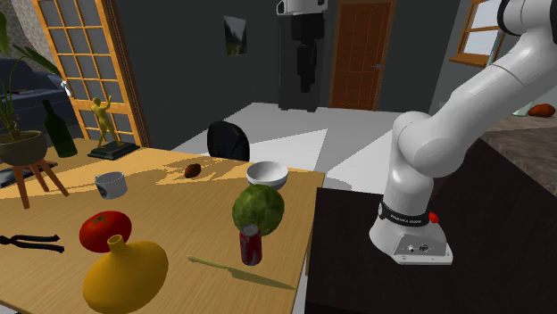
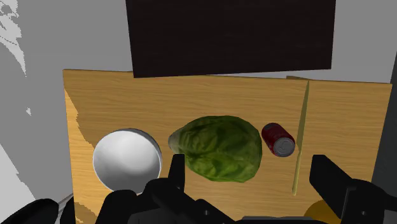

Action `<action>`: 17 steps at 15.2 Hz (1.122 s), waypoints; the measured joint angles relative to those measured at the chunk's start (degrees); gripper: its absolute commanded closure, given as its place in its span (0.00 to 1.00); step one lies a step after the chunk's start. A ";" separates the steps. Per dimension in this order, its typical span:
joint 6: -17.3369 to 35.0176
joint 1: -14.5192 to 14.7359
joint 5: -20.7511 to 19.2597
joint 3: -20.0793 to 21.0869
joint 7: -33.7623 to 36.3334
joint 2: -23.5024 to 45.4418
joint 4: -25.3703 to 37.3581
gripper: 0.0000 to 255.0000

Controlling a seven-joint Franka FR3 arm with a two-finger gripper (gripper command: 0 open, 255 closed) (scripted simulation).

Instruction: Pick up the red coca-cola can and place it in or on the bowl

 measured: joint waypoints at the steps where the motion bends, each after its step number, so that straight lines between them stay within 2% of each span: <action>1: 0.00 0.00 0.00 0.00 0.00 0.00 0.00 0.00; 4: 3.94 0.59 0.33 0.20 -0.33 0.50 -3.33 0.00; 9: 13.87 2.15 1.34 1.16 -0.70 3.55 -9.88 0.00; 17: 31.60 4.75 2.80 3.06 -1.32 13.37 -17.12 0.00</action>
